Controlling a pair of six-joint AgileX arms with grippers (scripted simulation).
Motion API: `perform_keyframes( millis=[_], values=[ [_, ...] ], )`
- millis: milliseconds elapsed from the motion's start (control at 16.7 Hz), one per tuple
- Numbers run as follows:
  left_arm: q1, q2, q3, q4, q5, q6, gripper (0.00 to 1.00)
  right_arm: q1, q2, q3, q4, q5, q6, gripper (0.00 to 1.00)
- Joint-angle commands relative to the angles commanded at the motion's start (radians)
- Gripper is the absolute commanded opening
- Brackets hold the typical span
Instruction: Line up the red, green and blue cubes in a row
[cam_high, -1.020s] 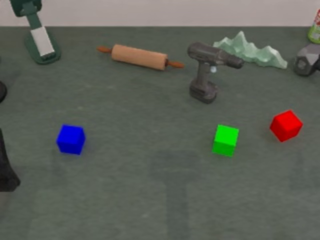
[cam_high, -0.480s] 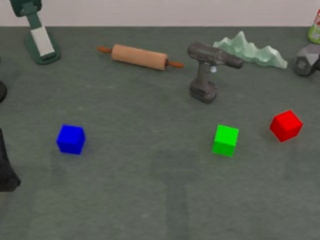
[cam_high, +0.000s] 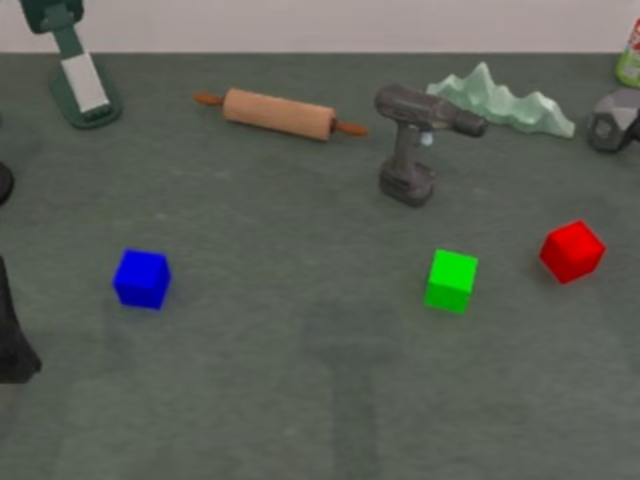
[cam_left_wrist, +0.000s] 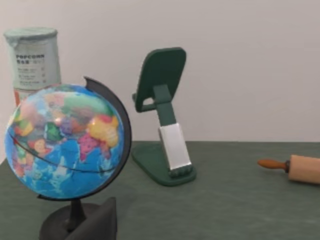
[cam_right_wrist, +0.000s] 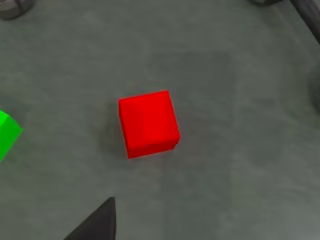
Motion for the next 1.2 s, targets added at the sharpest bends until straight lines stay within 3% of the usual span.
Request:
perform_keyframes(
  millis=[600,840,1200],
  values=[
    [0.000,0.000,0.000,0.000,0.000,0.000,1.00,0.063,0.860,0.668,-0.439,0.002,-0.106,1.00],
    [0.000,0.000,0.000,0.000,0.000,0.000,1.00,0.074,0.991,0.788,-0.503,0.000,-0.123,1.00],
    [0.000,0.000,0.000,0.000,0.000,0.000,1.00,0.069,0.997,0.791,-0.501,0.000,-0.124,1.00]
  ],
)
